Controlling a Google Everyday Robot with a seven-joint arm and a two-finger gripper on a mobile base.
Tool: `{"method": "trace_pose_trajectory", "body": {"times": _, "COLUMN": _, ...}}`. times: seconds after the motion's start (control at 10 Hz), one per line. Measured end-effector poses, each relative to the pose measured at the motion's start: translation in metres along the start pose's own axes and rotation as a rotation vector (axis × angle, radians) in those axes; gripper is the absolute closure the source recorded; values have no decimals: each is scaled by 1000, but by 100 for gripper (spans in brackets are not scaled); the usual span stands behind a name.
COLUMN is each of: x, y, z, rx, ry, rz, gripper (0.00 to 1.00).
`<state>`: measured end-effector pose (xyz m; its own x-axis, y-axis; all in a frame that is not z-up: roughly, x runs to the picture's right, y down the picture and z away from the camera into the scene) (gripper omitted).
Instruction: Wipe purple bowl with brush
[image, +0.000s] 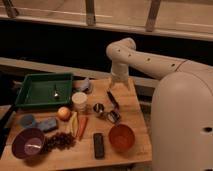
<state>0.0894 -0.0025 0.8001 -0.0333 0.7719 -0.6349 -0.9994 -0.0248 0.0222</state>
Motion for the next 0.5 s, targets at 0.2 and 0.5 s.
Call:
{"method": "trace_pose_trajectory", "body": {"times": 0.2, "x": 0, "y": -4, "z": 0, "rx": 5, "ry": -2, "rz": 5, "gripper": 28}}
{"method": "trace_pose_trajectory", "body": {"times": 0.5, "x": 3, "y": -1, "z": 3, "rx": 8, "ry": 13, "rz": 4, "gripper": 28}}
